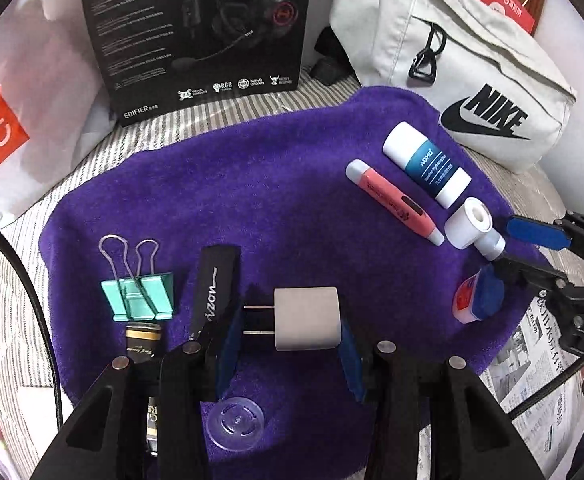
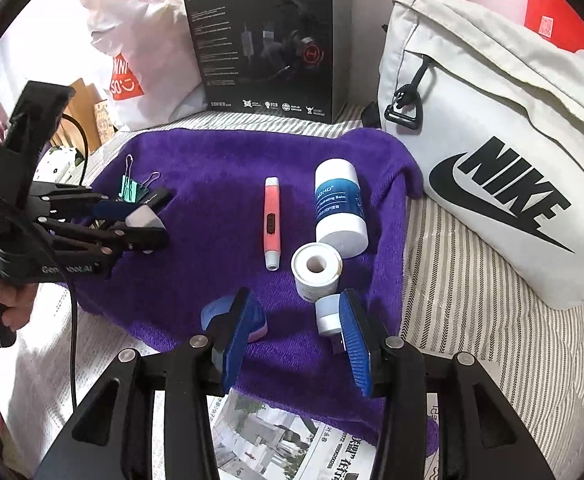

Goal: Organize rigid objects
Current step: 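Lower the pen beside the bottle with the right while the left lowers the plug by the Horizon tube, then open both grippers and lift them away from the towel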

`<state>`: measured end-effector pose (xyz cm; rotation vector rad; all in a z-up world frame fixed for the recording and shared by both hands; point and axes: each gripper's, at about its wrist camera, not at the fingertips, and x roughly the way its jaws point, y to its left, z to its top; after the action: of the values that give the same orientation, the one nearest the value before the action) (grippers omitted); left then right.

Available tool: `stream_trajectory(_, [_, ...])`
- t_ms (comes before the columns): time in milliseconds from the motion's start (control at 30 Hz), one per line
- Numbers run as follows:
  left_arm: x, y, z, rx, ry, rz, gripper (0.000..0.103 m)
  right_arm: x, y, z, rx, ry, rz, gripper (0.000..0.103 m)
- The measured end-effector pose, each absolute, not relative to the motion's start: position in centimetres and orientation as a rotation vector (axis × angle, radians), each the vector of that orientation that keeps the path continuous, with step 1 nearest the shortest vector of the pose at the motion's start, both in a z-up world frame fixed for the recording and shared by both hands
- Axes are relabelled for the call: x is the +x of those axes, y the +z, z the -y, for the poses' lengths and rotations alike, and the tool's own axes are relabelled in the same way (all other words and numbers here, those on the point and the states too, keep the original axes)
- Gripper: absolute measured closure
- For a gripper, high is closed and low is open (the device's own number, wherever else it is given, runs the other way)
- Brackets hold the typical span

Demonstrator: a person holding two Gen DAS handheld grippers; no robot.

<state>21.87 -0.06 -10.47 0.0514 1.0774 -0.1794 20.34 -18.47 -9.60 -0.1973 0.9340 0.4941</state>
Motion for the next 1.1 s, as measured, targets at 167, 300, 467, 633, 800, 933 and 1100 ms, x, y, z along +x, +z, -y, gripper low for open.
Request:
stream_trajectory(167, [22.0,-10.9,0.5,0.085,-0.178,-1.080,0.061,20.3,-9.7,18.5,-0.193,0.496,-0.935,0.059])
stream_trajectory(300, [21.8,-11.0,0.7,0.108,-0.175,-1.074,0.061,20.2,-9.7,18.6,-0.197,0.493,-0.935,0.057])
stream_trajectory(467, [21.4,-11.0,1.1,0.119,-0.185,-1.075,0.049,19.8,-9.5,18.8,-0.197,0.481,-0.935,0.056])
stream_trajectory(633, [21.1,-11.0,1.4,0.115,-0.193,-1.088,0.043,18.9,-9.0,19.5,-0.203,0.460,-0.933,0.056])
stream_trajectory(800, [20.3,-10.1,1.5,0.073,-0.217,-1.083,0.043,17.5,-8.1,20.7,-0.194,0.436,-0.917,0.049])
stream_trajectory(933, [19.2,-8.5,2.0,0.076,-0.229,-1.058,0.039,16.1,-7.3,21.5,-0.175,0.421,-0.905,0.048])
stream_trajectory(1100, [16.7,-6.3,2.1,0.104,-0.189,-1.008,0.023,14.3,-6.7,21.5,-0.160,0.409,-0.897,0.040])
